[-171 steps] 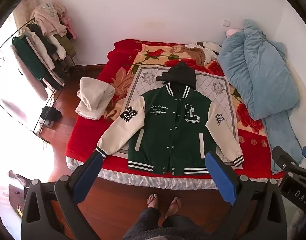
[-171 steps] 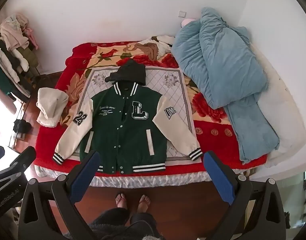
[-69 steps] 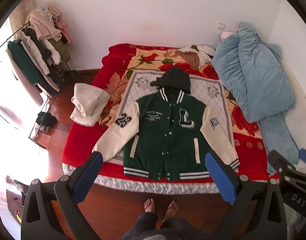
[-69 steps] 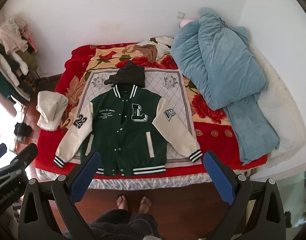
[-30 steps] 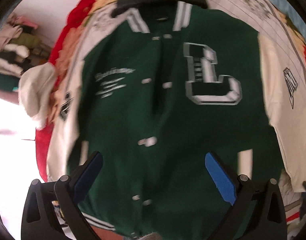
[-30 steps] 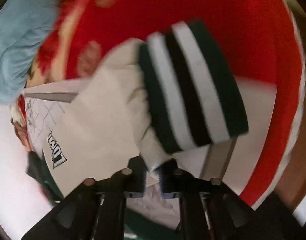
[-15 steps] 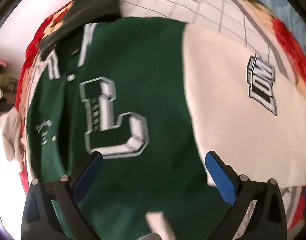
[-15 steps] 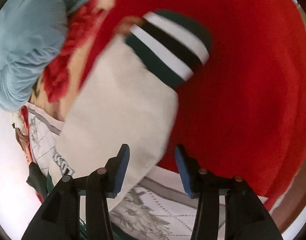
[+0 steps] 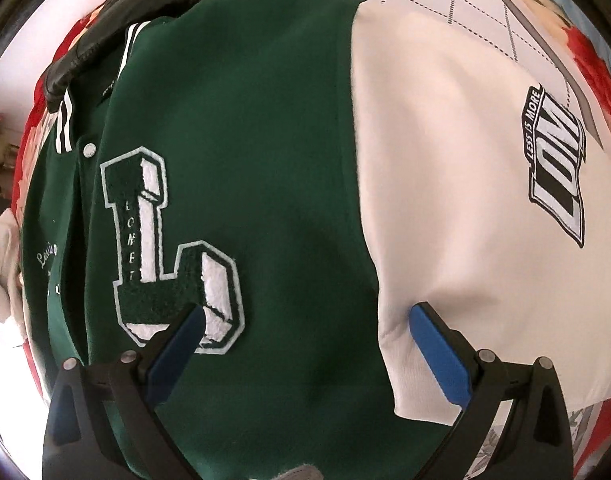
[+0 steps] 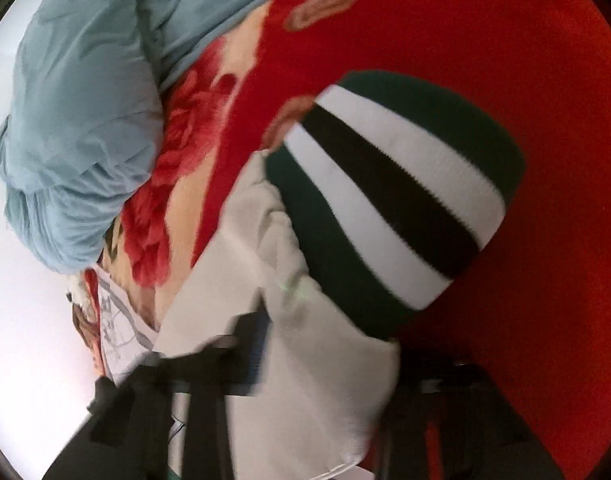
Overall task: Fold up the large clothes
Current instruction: 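Grasp the cream sleeve cuff with the right tool, then fold the held sleeve across the green jacket body with the right tool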
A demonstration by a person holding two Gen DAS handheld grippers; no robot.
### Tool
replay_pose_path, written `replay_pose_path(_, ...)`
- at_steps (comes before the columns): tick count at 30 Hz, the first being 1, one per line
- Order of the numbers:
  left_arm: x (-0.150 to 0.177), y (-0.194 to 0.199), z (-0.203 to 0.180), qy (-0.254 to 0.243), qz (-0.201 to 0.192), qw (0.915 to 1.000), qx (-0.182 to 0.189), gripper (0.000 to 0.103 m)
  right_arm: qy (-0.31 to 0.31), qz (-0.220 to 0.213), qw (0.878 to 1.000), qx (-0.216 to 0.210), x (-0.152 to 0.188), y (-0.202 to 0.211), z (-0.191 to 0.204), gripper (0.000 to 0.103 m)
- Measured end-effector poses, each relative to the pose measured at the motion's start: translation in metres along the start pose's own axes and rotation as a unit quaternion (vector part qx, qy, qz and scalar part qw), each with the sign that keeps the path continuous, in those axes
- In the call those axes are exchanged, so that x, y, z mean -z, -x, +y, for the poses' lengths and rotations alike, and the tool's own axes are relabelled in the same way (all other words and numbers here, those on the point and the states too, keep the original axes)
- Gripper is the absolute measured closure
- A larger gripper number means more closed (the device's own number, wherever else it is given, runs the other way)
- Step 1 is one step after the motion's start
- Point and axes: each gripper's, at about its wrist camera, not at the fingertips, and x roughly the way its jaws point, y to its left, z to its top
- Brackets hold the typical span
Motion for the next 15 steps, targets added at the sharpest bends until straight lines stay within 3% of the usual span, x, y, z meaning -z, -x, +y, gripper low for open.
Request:
replay_pose_path(6,0.002,0.008,0.009,0.011,-0.004,0.9999,0.012,0.0,0.018,-0.002,0.999,-0.051,-0.002,0.03,0.04,0.098)
replay_pose_path(10,0.013,0.027,0.037,0.033,-0.021,0.9992,0.01,0.0,0.072,0.008,0.992,-0.103,0.012,0.056,0.111,0.098)
replay_pose_path(15,0.023,0.031,0.097,0.082,-0.011,0.9965,0.004,0.0,0.172,0.041,0.972,-0.154,0.063,0.083,0.212,0.098)
